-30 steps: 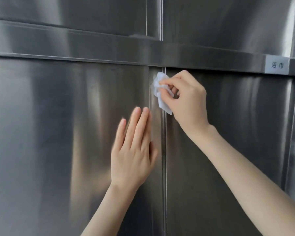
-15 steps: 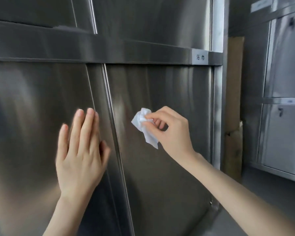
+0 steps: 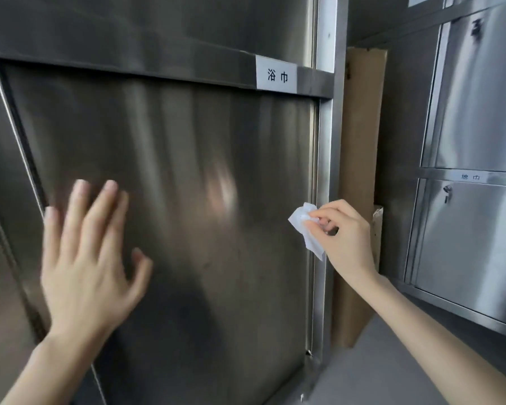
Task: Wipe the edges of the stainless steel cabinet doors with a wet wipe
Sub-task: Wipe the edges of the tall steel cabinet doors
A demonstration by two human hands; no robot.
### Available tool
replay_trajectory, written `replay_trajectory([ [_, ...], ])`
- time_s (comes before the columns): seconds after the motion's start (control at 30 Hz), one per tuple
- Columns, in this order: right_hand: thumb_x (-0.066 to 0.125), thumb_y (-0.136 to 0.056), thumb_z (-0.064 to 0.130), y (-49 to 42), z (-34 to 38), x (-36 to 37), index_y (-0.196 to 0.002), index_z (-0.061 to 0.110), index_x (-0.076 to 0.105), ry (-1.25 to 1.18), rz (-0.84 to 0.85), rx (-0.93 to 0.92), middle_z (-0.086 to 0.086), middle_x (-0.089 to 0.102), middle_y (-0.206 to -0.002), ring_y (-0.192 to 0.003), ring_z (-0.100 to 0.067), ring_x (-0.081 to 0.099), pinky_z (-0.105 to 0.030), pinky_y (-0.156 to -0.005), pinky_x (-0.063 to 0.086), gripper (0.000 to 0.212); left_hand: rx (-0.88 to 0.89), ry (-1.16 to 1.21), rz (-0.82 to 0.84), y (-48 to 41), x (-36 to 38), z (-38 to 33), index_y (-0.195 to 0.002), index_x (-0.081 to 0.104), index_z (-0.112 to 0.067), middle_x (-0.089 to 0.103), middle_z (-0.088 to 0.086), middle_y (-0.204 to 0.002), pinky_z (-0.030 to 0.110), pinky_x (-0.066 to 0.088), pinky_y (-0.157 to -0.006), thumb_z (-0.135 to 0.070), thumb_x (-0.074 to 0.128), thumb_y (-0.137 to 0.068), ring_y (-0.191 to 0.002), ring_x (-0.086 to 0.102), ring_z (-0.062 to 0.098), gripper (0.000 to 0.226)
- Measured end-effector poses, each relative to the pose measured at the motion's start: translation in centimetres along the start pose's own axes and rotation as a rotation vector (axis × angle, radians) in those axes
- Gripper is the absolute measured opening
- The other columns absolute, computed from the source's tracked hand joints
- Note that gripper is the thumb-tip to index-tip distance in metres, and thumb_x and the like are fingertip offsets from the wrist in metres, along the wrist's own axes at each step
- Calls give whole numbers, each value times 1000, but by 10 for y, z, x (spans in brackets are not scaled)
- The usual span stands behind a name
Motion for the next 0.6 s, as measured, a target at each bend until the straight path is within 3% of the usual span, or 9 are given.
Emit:
replay_trajectory([
  [0.03, 74, -77, 3, -4, -12, -3, -78, 9, 72, -4, 6, -8, 6, 56, -82, -68, -4, 53, -9, -61, 41, 6, 73, 33, -56, 3, 12, -32, -146, 38, -3, 30, 12, -156, 49, 10, -121, -28, 46, -80, -149, 17, 30, 71],
  [0.13, 72, -78, 2, -23, -47, -8, -75, 6, 71, -23, 38, -59, 5, 57, -82, -68, -5, 53, -10, -61, 42, 6, 243, -3, 32, -23, 52, -133, -136, 52, 0, 39, 11, -152, 52, 18, -118, -20, 52, -78, -145, 27, 31, 62],
  [0.23, 71, -79, 2, -45, -81, -5, -79, 8, 72, -45, 87, -154, 5, 57, -84, -71, -5, 53, -12, -64, 44, 6, 241, -168, 39, -57, 99, -185, -135, 53, -1, 42, 10, -150, 53, 27, -115, -17, 54, -82, -142, 33, 29, 56],
  [0.3, 72, -78, 1, -64, -103, 0, -81, 9, 73, -77, 85, -215, 4, 57, -84, -71, -5, 53, -14, -64, 45, 8, 239, -264, 24, -76, 128, -207, -138, 51, -3, 41, 9, -151, 53, 26, -114, -21, 45, -86, -142, 33, 28, 55],
  [0.43, 74, -77, -1, -104, -134, 16, -85, 6, 74, -162, 24, -310, -1, 58, -84, -67, -9, 54, -22, -62, 50, 11, 182, -360, 35, -111, 161, -215, -148, 37, -9, 31, 5, -157, 53, 16, -118, -26, 33, -95, -146, 26, 24, 55],
  [0.6, 74, -77, 0, -138, -144, 44, -86, 4, 73, -282, 0, -396, -4, 60, -83, -70, -9, 53, -15, -65, 46, 10, 233, -417, -52, -111, 171, -190, -153, 26, -19, 20, -3, -161, 52, 16, -119, -31, 39, -99, -149, 18, 19, 57],
])
Point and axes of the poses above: each hand's wrist, its own y-axis away from the middle knuckle, its own x-axis out of the palm, z = x × y, the point moved 1 cm from there along -y, towards the middle knuckle
